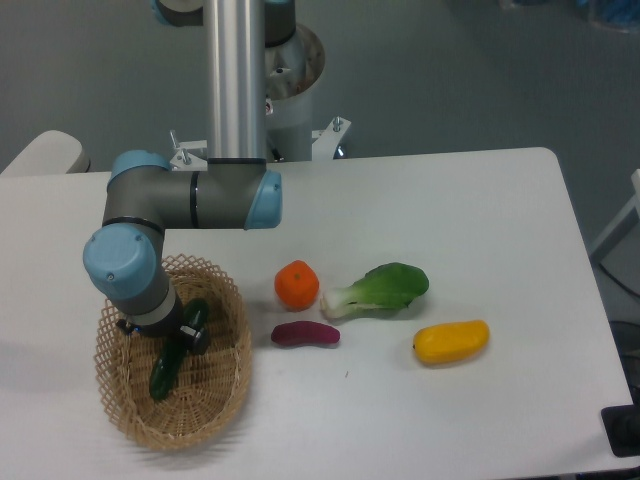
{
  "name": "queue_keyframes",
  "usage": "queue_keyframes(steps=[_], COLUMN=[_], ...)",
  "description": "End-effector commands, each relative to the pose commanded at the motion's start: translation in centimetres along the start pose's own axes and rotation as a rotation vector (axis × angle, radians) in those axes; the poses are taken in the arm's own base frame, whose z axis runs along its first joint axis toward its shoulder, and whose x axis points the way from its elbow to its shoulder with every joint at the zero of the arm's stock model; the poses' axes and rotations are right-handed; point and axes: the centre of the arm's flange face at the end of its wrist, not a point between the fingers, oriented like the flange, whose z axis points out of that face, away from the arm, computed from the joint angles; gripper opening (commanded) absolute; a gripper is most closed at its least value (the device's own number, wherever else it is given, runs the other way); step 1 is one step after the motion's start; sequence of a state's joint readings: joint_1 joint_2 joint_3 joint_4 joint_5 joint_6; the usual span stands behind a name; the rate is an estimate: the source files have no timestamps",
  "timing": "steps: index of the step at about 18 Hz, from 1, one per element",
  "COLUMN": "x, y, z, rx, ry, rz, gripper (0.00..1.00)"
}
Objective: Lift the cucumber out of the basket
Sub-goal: 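Close the gripper around the middle of the green cucumber, then lift the cucumber up out of the basket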
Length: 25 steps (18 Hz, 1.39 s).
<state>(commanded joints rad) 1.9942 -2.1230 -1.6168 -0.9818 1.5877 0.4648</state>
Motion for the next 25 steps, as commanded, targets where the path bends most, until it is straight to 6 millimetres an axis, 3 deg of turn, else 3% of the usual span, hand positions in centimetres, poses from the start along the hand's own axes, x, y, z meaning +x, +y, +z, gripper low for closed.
queue_keyframes(steps=[3, 11, 16, 20, 25], x=[0.0, -0.4, -1.7, -4.5, -11.5], y=[-0.1, -0.5, -1.6, -2.4, -1.1], z=[-0.3, -1.8, -8.2, -13.1, -16.8], rx=[0.005, 0.029, 0.116, 0.173, 0.215], ry=[-0.003, -0.015, -0.069, -0.115, -0.168], rz=[0.003, 0.009, 0.128, 0.143, 0.182], gripper=[0.26, 0.25, 0.25, 0.25, 0.25])
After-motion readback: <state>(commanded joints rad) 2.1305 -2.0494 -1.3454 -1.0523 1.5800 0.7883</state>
